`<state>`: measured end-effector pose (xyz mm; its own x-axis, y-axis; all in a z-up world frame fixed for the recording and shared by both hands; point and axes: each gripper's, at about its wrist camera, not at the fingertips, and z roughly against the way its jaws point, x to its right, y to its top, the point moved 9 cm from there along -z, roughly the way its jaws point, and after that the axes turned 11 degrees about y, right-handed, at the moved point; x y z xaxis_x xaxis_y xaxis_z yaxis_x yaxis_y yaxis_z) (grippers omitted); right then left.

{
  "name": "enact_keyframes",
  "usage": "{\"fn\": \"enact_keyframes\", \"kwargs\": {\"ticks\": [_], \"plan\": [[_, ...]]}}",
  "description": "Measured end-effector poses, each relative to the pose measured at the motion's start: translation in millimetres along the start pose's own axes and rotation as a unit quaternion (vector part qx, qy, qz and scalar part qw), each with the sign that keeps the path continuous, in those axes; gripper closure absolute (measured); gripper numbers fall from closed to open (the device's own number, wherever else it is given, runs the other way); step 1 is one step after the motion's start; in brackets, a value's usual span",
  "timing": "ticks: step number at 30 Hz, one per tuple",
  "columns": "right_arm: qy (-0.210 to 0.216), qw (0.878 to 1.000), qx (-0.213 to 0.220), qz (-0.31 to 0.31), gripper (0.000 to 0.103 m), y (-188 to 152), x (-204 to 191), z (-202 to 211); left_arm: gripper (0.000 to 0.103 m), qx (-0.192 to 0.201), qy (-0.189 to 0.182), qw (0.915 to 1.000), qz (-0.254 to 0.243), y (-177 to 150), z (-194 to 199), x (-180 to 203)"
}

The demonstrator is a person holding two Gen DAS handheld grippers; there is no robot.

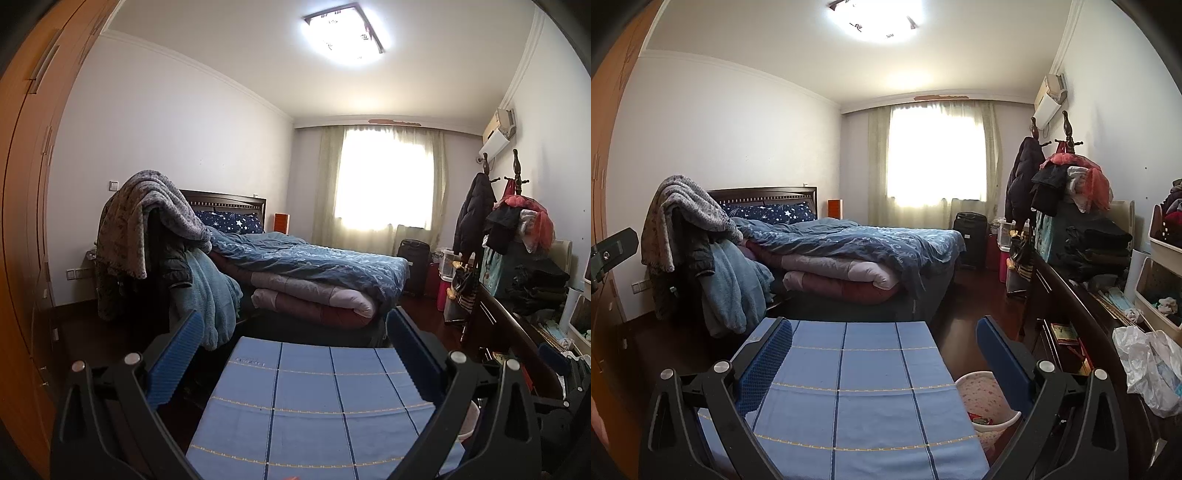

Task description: Collect trash

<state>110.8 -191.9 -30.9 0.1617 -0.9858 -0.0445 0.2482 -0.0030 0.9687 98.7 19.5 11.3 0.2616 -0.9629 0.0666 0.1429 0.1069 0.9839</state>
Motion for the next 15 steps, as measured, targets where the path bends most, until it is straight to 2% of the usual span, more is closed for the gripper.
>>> {"fn": "enact_keyframes", "kwargs": {"ticks": [15], "plan": [[-0.001,1.0,-0.005,-0.001,0.004,-2.2,2.2,2.2,0.004,-0.007,-0.014,0.9999,-0.002,-1.8,-0.8,2.8]]}}
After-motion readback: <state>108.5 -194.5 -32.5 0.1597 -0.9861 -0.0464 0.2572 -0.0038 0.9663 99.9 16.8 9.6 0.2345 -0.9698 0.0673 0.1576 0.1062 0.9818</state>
